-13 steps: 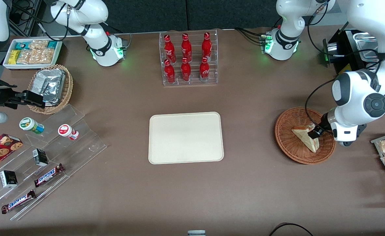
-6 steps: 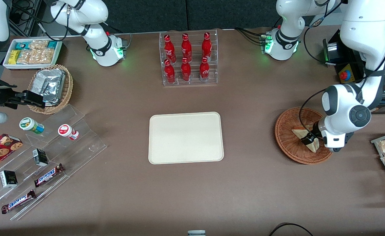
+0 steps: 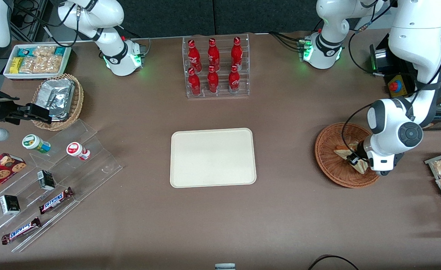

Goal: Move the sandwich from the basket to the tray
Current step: 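Lift the sandwich and carry it toward the cream tray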

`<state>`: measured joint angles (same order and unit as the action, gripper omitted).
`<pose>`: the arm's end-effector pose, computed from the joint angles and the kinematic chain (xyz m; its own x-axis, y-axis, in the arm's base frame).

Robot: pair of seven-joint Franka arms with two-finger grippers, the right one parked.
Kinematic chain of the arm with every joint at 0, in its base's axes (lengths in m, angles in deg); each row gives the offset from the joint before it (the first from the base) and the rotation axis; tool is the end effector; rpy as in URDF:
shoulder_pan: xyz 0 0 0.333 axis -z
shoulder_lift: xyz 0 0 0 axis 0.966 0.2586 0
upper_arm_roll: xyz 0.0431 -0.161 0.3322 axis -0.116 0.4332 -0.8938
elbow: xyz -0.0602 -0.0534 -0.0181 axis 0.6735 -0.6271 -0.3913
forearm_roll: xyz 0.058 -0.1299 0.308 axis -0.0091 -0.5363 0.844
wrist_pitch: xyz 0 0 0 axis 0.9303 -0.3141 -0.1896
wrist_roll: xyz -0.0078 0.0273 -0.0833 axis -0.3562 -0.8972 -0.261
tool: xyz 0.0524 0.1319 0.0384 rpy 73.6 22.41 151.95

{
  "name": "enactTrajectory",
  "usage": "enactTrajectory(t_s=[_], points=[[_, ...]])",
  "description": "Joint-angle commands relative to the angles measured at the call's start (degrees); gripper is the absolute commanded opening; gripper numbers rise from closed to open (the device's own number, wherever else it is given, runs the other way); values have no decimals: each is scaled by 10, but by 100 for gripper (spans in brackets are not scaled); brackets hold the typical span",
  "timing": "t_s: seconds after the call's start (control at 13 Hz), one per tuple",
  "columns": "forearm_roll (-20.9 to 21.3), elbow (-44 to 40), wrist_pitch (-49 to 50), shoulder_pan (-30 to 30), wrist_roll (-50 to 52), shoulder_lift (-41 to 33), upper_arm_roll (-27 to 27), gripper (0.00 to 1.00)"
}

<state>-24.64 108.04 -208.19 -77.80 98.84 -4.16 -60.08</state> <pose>0.5619 0.0221 0.2883 0.7091 0.7009 -0.0769 0.6952 -0.7132 -0.0897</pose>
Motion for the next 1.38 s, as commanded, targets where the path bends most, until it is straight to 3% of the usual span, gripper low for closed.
enactTrajectory(t_s=[0.0,0.15,0.31,0.69,1.0,1.31], points=[[-6,-72,130,12,8,-29,5,0],[-7,-166,265,38,32,-28,17,0],[-11,-226,333,77,88,-24,28,0],[-43,-294,340,234,173,-11,28,0],[-25,-349,334,341,137,48,27,0],[-22,-445,304,400,27,144,27,0]])
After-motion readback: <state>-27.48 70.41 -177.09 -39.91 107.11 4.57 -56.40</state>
